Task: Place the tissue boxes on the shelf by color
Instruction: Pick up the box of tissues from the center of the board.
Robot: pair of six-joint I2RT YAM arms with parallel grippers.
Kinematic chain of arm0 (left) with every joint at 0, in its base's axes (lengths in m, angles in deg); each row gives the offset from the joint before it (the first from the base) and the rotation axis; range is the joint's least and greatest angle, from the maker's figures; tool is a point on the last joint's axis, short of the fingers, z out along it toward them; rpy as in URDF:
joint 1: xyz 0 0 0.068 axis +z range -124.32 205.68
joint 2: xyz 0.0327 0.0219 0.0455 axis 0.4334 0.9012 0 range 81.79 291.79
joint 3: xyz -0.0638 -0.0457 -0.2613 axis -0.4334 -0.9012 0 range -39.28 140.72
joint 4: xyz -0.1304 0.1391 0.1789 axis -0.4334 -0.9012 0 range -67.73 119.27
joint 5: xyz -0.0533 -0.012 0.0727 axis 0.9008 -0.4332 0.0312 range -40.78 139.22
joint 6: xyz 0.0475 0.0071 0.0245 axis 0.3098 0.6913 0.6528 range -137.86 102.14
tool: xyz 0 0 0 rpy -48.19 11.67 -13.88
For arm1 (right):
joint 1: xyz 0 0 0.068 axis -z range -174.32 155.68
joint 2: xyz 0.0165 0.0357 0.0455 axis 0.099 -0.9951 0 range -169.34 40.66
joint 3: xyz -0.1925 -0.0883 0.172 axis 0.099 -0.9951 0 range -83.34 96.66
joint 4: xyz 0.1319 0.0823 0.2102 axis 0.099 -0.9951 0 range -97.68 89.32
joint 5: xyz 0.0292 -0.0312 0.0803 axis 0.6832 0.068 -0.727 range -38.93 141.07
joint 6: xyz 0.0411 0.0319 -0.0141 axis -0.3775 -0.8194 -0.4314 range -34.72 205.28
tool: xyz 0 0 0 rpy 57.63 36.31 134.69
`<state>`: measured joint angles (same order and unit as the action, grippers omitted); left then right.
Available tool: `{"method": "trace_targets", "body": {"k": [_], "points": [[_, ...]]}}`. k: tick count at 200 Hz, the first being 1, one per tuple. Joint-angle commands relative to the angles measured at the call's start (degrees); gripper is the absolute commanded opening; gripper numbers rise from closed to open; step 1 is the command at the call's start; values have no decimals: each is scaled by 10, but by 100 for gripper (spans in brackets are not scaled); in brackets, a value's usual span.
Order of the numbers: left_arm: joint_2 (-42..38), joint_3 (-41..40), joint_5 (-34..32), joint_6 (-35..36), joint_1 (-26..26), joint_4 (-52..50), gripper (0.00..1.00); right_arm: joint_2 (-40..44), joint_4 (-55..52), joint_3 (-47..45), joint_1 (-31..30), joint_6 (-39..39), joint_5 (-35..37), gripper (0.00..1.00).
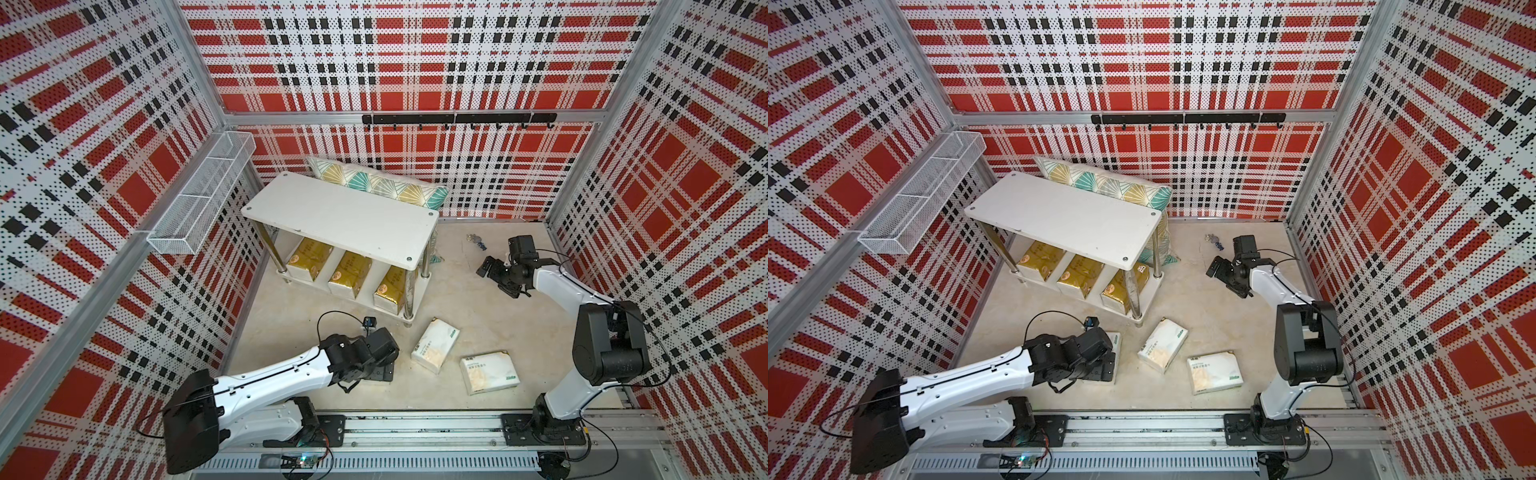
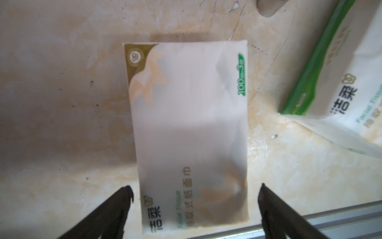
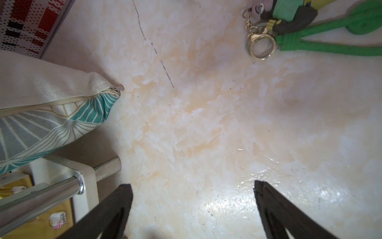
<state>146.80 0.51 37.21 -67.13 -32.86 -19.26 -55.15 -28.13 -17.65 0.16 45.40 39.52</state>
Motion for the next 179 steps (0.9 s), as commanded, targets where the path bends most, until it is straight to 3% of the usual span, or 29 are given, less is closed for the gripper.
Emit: {"method": "trace_targets", "body": {"k": [1, 134, 179], "points": [[17, 0, -3, 4, -2, -8, 99, -7, 19, -10, -2, 0, -7, 100], [94, -13, -12, 1, -3, 74, 100, -21, 43, -22, -2, 0, -29, 100], [90, -29, -19, -14, -9, 88, 90, -19, 41, -20, -2, 0, -29, 100]]}}
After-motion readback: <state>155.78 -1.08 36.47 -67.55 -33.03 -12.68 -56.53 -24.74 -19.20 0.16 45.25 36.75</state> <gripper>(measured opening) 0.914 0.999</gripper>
